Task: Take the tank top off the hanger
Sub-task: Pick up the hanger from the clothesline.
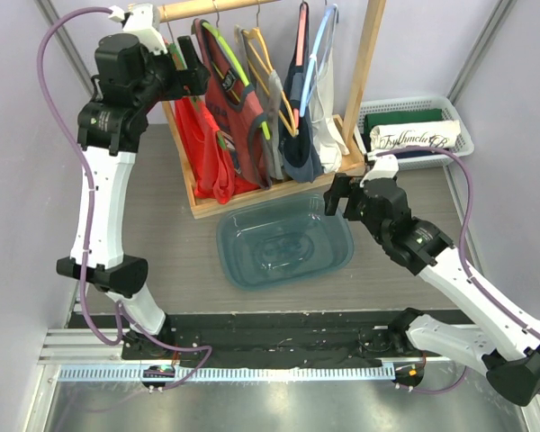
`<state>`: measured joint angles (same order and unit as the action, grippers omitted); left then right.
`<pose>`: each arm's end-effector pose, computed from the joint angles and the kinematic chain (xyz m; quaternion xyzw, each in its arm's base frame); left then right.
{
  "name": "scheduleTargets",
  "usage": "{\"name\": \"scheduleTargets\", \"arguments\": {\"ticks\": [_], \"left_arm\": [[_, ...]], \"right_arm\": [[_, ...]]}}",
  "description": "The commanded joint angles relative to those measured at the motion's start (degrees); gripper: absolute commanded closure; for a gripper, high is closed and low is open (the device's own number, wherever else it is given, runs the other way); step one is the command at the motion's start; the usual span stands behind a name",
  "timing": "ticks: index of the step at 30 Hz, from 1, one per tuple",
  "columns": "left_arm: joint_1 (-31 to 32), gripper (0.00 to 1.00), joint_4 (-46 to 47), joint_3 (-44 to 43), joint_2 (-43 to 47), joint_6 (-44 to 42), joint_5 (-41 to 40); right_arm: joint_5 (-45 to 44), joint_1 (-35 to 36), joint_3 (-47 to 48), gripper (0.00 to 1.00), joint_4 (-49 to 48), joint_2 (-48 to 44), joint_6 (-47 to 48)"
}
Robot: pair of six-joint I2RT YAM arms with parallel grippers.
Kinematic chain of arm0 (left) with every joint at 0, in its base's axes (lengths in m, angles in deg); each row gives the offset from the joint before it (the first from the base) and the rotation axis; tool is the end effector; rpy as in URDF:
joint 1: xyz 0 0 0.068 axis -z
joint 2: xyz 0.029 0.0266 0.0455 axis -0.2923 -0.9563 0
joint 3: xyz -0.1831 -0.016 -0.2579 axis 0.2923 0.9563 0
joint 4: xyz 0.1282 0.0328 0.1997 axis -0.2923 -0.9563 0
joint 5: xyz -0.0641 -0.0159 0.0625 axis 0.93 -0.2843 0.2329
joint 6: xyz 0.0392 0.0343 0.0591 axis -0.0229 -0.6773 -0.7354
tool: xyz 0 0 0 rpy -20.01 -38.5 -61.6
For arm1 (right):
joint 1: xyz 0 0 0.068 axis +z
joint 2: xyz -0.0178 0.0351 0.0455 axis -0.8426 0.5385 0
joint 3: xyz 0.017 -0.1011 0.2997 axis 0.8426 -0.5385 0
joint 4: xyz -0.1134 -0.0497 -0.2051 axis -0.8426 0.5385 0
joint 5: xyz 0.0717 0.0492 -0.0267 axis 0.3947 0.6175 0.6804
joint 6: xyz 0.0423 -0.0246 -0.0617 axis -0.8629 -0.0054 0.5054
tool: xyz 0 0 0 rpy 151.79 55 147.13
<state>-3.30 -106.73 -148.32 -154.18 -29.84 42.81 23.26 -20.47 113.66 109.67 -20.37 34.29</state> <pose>0.3236 -0.0812 0.5846 -0.0095 0.7610 -0.1829 0.6224 0.1670 0.0924 0.3839 0.0039 0.8234 0.1213 0.5544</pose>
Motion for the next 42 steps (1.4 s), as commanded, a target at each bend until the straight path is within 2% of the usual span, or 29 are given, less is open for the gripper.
{"name": "scheduleTargets", "arguments": {"ticks": [1,5,9,17,20,21,24,29,32,33,36,38,40,41,42], "left_arm": [[2.0,0.00,4.8,-2.0,-0.6,-0.4,-6.1],[2.4,0.00,5.0,-1.7,-1.4,-0.5,-9.4],[2.5,0.11,5.4,-0.3,-0.8,-1.8,-12.7],[3.1,0.24,6.7,3.3,-0.7,-4.5,-15.6],[3.4,0.32,6.6,3.2,-1.2,-5.1,-17.0],[3.4,0.39,6.5,3.3,-1.2,-5.3,-17.1],[3.4,0.48,5.9,3.9,-0.4,-5.3,-17.1],[3.4,0.52,5.3,5.5,1.6,-5.5,-16.1],[3.4,0.60,4.5,6.5,2.0,-6.0,-15.7],[3.4,0.67,4.4,6.9,2.2,-6.1,-15.6],[3.4,0.77,4.1,8.0,2.5,-6.6,-15.2],[3.4,0.79,3.8,8.1,2.5,-6.9,-14.9],[3.4,0.86,3.7,8.0,2.2,-7.3,-14.5],[3.4,0.95,3.7,7.8,2.2,-7.6,-14.4],[3.4,0.99,3.5,7.6,1.8,-7.7,-14.2]], "right_arm": [[0.4,0.3,-1.1,0.03,-0.6,-2.1,-1.9],[0.5,0.5,-1.1,0.04,-0.1,-2.7,-2.1],[1.4,0.5,-0.8,0.05,0.2,-2.8,-2.0],[3.2,0.4,0.4,0.07,0.3,-2.5,-2.0],[3.6,0.5,0.6,0.08,0.3,-2.5,-2.6],[3.7,0.5,0.4,0.09,0.3,-2.7,-2.6],[3.9,0.5,0.3,0.12,0.2,-2.7,-2.6],[4.2,0.5,0.2,0.18,-0.1,-2.3,-2.5],[4.1,0.4,0.6,0.21,-0.3,-2.4,-2.5],[4.1,0.5,0.5,0.22,-0.4,-2.5,-2.4],[4.2,0.5,0.1,0.24,-0.5,-2.7,-2.4],[4.0,0.5,-0.1,0.28,-0.7,-2.7,-2.5],[4.1,0.5,-0.3,0.31,-0.9,-2.7,-2.5],[4.2,0.5,-0.4,0.34,-1.0,-2.6,-2.5],[4.2,0.5,-0.2,0.35,-1.0,-2.6,-2.5]]}}
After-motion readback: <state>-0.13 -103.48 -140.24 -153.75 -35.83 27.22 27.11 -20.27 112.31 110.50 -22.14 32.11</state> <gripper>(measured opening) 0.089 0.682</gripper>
